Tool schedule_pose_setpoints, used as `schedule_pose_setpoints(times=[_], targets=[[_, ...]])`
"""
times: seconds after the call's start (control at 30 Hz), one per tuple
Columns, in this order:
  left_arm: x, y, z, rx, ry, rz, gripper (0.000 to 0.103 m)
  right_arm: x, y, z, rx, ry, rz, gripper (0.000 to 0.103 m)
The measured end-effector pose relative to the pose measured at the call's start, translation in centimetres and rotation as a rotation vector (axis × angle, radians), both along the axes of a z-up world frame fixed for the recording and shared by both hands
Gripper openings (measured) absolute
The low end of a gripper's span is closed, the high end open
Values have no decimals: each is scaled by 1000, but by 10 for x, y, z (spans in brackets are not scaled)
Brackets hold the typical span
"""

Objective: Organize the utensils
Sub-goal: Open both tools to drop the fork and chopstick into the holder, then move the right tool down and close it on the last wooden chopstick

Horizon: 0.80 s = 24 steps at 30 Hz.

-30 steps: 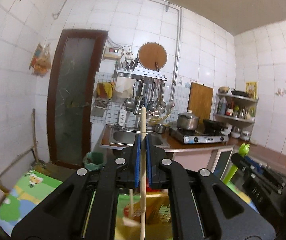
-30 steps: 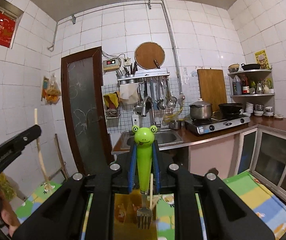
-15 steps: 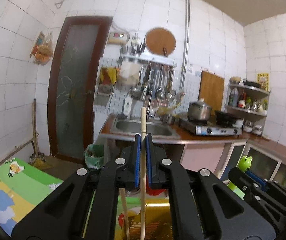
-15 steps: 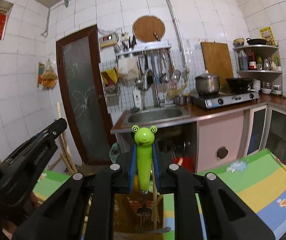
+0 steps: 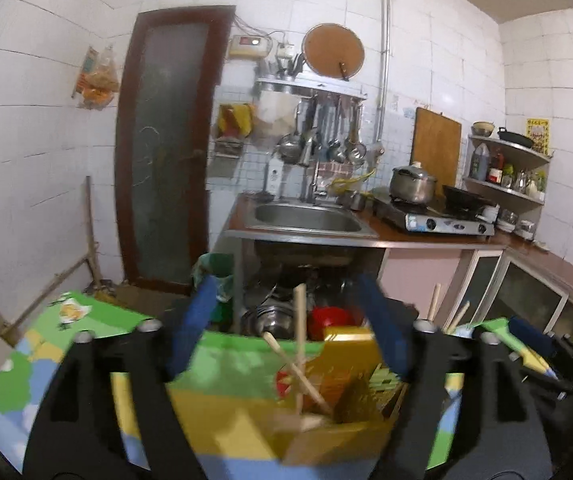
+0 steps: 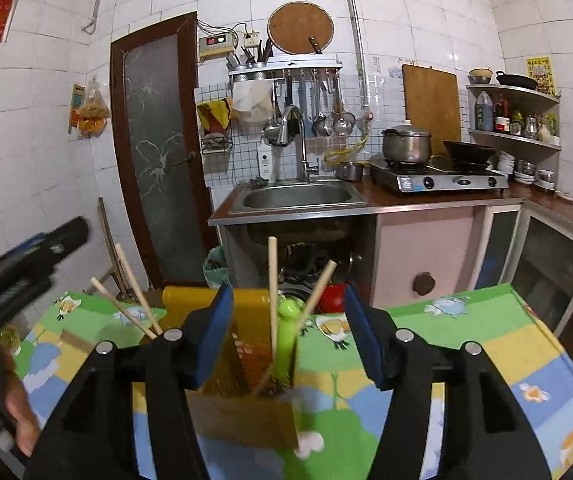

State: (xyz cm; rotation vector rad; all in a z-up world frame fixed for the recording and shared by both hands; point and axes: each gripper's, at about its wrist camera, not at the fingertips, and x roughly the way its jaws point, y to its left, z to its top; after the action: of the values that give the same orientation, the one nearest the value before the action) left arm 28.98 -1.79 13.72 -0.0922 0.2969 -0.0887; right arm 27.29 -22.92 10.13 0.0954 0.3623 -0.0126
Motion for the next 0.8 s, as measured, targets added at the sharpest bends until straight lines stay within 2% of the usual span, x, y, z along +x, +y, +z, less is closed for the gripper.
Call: schedule_pose_setpoints(times=[0.03, 0.2, 0.3, 0.47, 0.6, 0.8], targets=[[-9, 8, 1, 2, 14, 1, 80, -8, -2, 1, 4, 8, 4, 58], [-60, 42, -13, 34, 43, 54, 97, -44, 3, -11, -13, 68, 39, 62], [-80, 57, -35, 44, 95, 64, 98, -63, 15, -35, -39, 131, 67, 62], [-100, 81, -90, 37, 238, 73, 98, -77, 40, -83, -65, 235, 130, 62], [-104, 92, -127, 63, 329, 81, 98, -76, 57, -112, -58, 307, 170, 62], [-96, 105, -158, 79, 416, 102, 98, -65, 83, -137, -79, 388, 221, 62]])
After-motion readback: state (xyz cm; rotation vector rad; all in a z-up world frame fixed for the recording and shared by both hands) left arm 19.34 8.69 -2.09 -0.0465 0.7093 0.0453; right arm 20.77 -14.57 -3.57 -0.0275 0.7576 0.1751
